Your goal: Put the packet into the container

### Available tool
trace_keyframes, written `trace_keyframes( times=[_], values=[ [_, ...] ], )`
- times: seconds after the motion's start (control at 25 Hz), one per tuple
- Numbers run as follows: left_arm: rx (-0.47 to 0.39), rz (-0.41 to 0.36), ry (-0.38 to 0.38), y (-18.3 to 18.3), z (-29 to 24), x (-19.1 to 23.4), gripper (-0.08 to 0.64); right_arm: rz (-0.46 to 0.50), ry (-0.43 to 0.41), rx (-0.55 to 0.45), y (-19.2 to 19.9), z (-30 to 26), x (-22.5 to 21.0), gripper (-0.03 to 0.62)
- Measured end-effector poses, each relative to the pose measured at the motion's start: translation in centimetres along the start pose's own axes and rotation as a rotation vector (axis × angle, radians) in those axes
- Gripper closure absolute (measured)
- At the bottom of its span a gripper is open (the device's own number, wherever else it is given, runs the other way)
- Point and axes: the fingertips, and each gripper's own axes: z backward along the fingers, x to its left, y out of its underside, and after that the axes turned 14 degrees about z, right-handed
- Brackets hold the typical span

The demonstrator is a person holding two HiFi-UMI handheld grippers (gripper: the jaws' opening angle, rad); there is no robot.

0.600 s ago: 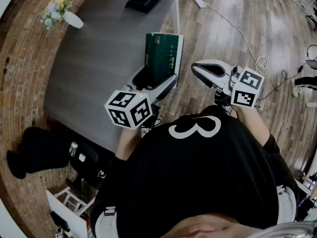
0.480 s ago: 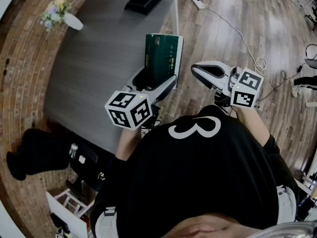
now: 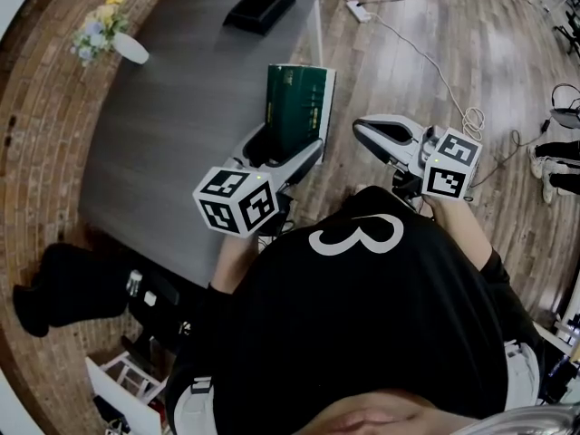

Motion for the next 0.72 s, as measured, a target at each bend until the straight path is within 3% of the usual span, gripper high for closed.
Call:
trace_keyframes(
  times=[0.32, 0.72],
  values=[
    [0.013, 0.005, -0.023, -1.0, -2.7, 0.5, 0.106, -0.024, -0.019, -0.004, 0.0, -0.2, -3.0, 0.591],
    [0.017, 0.029, -0.090, -5.2, -10.6, 3.4, 0.106, -0.096, -0.059, -0.021, -1.0, -1.8, -13.6, 0.591]
  ],
)
